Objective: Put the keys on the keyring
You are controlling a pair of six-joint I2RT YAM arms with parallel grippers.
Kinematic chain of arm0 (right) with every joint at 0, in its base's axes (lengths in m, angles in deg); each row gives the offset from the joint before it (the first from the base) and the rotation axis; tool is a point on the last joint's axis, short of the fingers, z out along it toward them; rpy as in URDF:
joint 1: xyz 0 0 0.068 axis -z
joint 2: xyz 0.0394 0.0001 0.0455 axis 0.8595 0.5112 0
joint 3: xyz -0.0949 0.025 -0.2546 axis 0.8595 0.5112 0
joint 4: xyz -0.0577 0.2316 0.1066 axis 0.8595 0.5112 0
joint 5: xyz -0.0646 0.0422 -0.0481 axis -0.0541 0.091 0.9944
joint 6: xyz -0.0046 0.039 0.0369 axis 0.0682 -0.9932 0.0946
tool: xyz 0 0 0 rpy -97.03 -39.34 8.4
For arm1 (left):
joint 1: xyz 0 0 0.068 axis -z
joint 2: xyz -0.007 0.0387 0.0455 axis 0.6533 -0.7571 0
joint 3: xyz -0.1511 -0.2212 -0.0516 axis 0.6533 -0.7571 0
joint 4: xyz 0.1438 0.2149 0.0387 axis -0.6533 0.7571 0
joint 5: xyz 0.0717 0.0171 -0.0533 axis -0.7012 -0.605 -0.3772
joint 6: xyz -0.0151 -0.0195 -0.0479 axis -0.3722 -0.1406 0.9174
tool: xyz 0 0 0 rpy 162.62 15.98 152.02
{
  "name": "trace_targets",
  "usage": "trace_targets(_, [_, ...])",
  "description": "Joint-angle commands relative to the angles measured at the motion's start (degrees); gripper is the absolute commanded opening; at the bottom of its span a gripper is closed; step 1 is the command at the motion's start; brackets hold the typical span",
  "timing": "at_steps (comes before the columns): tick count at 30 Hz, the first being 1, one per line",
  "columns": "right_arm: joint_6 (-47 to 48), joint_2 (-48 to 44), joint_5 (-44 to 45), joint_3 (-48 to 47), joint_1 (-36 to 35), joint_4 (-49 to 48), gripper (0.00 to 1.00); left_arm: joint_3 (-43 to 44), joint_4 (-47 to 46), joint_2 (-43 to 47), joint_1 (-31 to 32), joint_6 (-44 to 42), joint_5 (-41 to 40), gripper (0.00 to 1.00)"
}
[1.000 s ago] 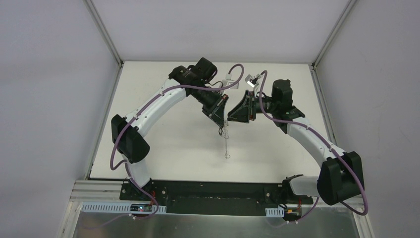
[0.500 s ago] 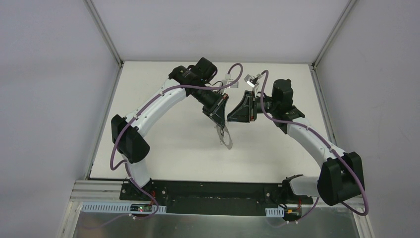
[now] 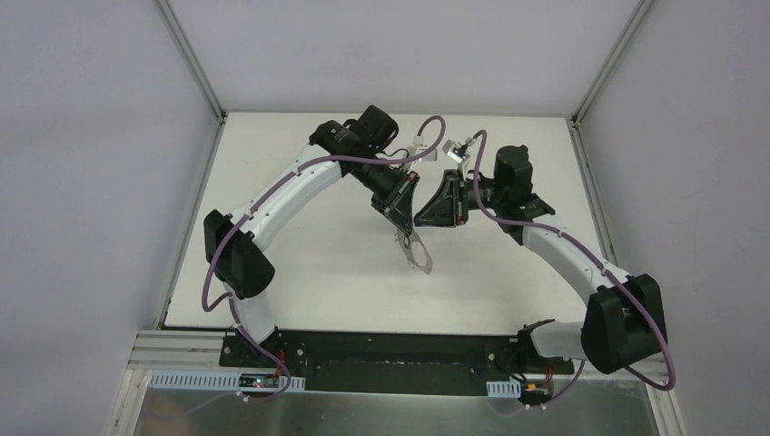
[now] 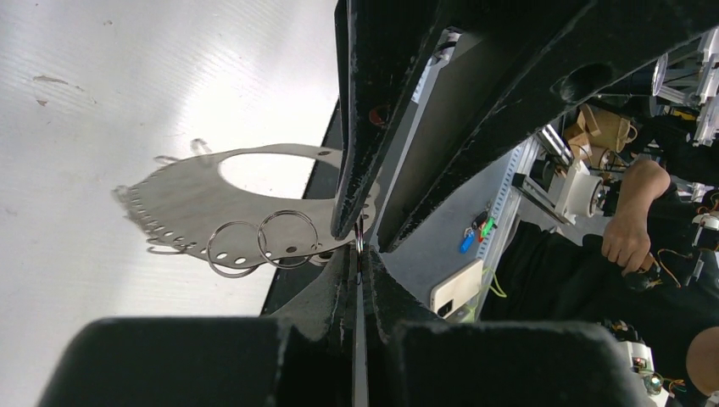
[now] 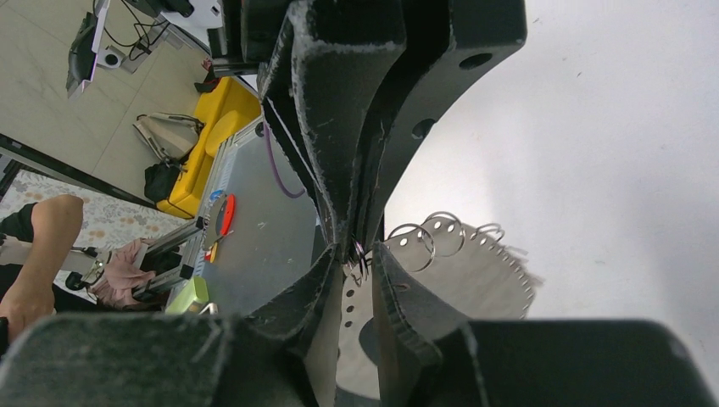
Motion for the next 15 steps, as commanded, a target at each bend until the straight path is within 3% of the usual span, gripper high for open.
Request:
trace_targets(1, [-0.08, 0.49, -2.11, -0.59, -0.62, -2.64, 0.2, 2.43, -0.14, -0.18, 0.64, 0.72, 2.63, 0.0])
trace_targets(15, [-0.39, 1.01, -1.77, -1.06, -1.29, -2.33, 0.0, 2.15, -0.5, -0.61, 0.4, -0.24, 2.1, 0.0])
